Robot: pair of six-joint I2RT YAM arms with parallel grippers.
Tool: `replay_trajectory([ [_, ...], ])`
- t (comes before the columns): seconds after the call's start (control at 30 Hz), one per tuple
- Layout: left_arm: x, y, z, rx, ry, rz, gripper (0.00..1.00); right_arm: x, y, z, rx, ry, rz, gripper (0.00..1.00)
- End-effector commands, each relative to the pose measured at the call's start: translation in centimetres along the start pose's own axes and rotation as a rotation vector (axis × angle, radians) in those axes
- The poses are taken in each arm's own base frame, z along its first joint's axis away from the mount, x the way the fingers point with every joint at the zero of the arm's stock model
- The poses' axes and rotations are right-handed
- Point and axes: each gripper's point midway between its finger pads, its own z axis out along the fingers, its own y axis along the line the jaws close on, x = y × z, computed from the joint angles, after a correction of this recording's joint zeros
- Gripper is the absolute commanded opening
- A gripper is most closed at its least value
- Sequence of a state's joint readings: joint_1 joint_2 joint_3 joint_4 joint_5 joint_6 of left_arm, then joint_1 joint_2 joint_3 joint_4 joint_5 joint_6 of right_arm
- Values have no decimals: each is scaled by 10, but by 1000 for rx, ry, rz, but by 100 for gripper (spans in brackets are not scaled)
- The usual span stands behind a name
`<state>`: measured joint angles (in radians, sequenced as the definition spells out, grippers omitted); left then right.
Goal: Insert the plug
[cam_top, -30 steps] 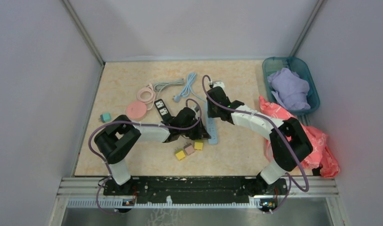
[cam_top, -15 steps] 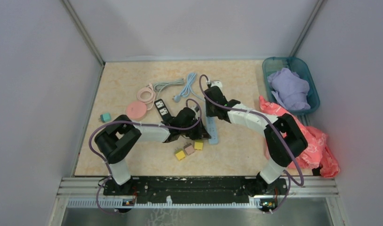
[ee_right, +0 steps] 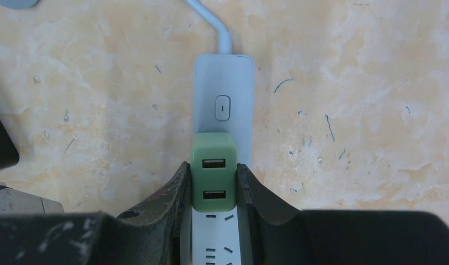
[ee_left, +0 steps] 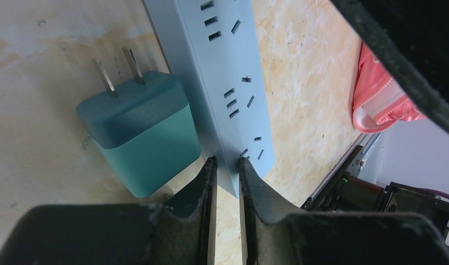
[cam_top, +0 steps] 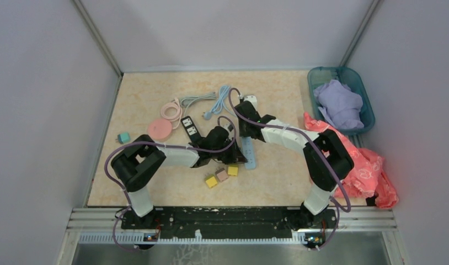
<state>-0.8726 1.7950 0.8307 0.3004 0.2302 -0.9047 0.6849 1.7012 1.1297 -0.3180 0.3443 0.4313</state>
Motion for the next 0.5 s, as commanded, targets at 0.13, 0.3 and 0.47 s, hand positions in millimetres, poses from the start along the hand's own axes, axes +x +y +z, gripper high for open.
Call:
replay_trajectory([
  [0.13, 26, 23, 7, -50, 64, -17, 22, 28, -1, 12, 35, 82, -53, 0],
  [0.3, 26, 23, 7, -49, 63, -20, 22, 38, -3, 19, 57, 128, -85, 0],
  [0.47, 26, 24, 7, -50, 60, -23, 21, 51, 0, 27, 79, 174, -126, 0],
])
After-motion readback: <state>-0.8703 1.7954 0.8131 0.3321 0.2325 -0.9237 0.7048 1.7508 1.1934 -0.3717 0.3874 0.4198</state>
